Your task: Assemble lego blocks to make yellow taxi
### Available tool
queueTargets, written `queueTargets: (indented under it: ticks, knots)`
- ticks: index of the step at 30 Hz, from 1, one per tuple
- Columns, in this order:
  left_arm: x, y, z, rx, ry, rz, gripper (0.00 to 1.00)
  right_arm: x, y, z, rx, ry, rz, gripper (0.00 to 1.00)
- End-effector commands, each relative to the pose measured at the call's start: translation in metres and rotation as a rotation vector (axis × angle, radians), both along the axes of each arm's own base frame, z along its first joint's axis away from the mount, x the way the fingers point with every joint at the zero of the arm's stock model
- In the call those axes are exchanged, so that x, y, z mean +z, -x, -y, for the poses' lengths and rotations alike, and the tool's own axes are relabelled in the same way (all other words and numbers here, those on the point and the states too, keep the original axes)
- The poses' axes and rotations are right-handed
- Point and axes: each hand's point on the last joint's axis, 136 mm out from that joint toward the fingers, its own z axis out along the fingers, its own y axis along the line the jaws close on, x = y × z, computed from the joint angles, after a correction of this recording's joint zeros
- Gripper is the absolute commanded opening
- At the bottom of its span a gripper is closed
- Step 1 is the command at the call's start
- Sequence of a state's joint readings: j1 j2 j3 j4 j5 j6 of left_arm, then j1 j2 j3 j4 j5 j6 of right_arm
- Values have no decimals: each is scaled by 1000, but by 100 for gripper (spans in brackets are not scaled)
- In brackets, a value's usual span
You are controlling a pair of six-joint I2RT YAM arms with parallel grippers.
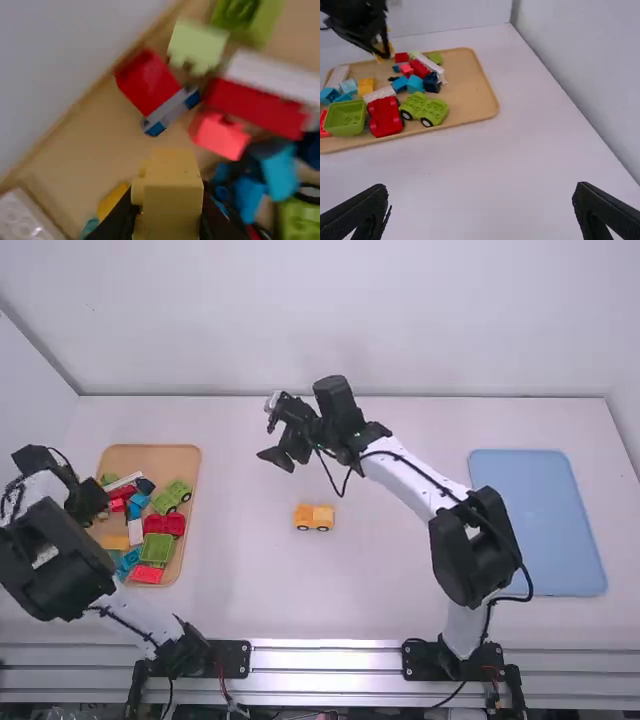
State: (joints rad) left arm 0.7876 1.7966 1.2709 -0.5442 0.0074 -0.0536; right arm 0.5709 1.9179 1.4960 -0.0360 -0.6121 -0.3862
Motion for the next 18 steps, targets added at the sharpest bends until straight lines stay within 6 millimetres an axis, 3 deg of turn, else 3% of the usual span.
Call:
queueTargets:
  ticks: [1, 2, 6, 8, 9, 11, 12, 13, 15, 18]
  knots:
    - [47, -12, 19, -96, -101, 78, 7, 38, -12, 13, -73, -67, -4, 99]
    - [63, -20, 35, -167, -151, 113, 7, 38, -17, 19, -95, -75, -25, 98]
    - [93, -48, 86, -370, -289, 231, 6, 42, -20, 32, -76, -116, -81, 99]
    - [113, -68, 137, -543, -389, 348, 6, 46, -21, 44, -50, -156, -129, 99]
    - [115, -70, 144, -570, -401, 364, 6, 46, -22, 46, -49, -161, -137, 99]
    - [128, -81, 202, -775, -450, 485, 2, 46, -25, 58, -42, -194, -194, 99]
    - [132, -84, 234, -891, -463, 544, 2, 45, -26, 62, -37, -206, -224, 99]
    - [133, -85, 249, -944, -466, 568, 2, 44, -25, 65, -32, -211, -236, 99]
    - [129, -82, 308, -1194, -478, 635, 2, 39, -19, 72, 0, -217, -294, 99]
    - [121, -76, 356, -1399, -491, 673, 2, 27, -10, 75, -1, -183, -363, 99]
